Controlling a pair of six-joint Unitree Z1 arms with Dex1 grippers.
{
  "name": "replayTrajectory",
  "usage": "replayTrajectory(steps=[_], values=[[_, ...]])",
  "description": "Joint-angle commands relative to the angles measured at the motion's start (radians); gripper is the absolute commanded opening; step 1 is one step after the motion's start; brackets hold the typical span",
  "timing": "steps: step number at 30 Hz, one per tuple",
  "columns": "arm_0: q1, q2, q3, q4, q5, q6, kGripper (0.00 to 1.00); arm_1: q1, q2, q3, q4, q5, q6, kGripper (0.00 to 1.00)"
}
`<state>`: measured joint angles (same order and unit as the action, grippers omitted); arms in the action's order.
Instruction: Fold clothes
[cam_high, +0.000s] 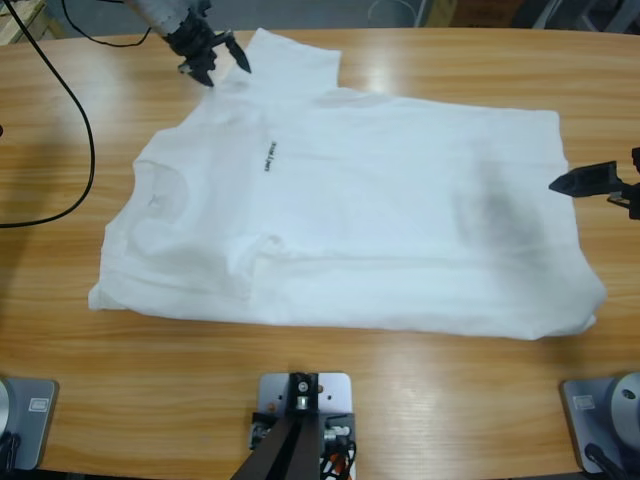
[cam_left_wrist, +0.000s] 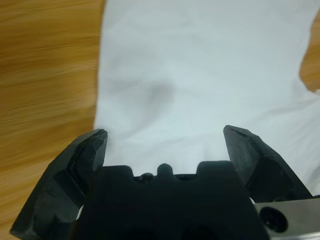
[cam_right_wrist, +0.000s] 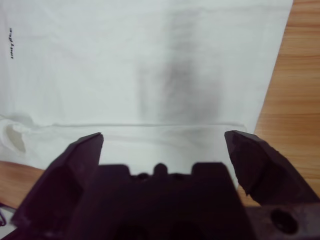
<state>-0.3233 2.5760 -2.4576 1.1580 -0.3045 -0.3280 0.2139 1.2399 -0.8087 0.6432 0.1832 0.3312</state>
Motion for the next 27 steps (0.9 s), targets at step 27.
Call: replayTrajectory(steps=[27], values=[[-0.023,0.146,-0.158,0.163,0.053,-0.008,0.899,0.012,-0.043,0.033,-0.011,0.007,-0.014,1.0]])
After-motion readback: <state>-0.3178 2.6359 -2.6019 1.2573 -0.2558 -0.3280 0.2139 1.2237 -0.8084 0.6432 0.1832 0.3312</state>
